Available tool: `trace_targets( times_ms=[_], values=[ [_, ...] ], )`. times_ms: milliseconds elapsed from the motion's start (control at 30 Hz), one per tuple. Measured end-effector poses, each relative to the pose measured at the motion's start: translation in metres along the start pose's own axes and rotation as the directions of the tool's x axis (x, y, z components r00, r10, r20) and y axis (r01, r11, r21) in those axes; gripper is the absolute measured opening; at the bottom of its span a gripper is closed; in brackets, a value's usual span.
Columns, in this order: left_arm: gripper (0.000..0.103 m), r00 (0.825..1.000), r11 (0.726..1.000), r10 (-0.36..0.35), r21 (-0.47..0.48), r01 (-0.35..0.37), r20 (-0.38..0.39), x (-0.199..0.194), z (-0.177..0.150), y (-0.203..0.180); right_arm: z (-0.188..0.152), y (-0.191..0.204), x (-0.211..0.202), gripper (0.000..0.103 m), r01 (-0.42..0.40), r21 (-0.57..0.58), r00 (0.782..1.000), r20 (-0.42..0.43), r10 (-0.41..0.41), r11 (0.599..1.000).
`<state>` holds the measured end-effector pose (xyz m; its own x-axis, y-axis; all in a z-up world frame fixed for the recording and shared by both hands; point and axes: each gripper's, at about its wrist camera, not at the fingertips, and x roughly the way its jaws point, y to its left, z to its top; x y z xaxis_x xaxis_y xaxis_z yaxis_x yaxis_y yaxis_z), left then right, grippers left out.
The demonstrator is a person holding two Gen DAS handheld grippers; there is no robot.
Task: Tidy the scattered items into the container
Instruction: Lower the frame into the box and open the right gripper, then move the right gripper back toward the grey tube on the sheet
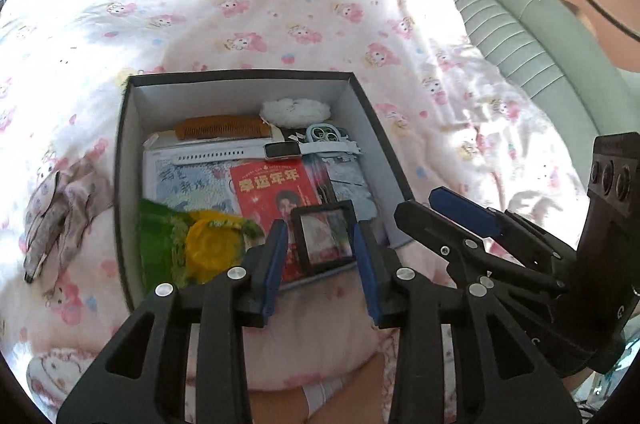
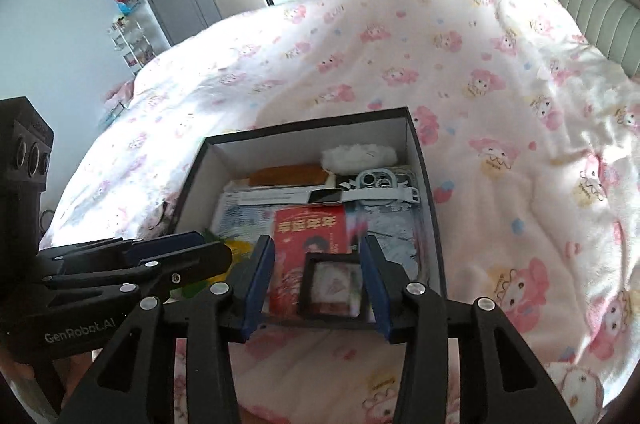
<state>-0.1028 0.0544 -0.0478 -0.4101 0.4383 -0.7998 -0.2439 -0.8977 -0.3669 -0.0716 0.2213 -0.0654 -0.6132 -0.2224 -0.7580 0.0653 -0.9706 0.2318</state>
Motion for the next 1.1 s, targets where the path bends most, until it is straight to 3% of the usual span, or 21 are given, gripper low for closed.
trace_targets(
  times_ms=[233, 533, 833, 1100],
  values=[
    [0.034, 0.999, 1.0, 0.01, -0.002, -0.01, 0.03, -0.029, -0.025, 0.006, -0.02, 0.032, -0.029, 0.04, -0.004, -0.041, 1.0, 0.024, 0.005, 0.999],
    [0.034, 0.997, 0.998, 0.057, -0.029, -0.056, 0.056, -0.058, -0.051, 0.025, -0.037, 0.069, -0.034, 0.04, -0.031, -0.095, 0.999, 0.007, 0.032, 0.995],
    [0.035, 0.988, 0.979, 0.124, -0.174, -0.107, 0.089, -0.093, -0.079, 0.1, -0.043, 0.14, -0.005, 0.04, -0.137, -0.202, 0.99, -0.059, 0.127, 0.97],
    [0.04, 0.978, 0.926, 0.191, -0.347, -0.15, 0.084, -0.11, -0.098, 0.188, -0.046, 0.211, 0.046, 0.04, -0.25, -0.264, 0.964, -0.155, 0.215, 0.931]
  ],
)
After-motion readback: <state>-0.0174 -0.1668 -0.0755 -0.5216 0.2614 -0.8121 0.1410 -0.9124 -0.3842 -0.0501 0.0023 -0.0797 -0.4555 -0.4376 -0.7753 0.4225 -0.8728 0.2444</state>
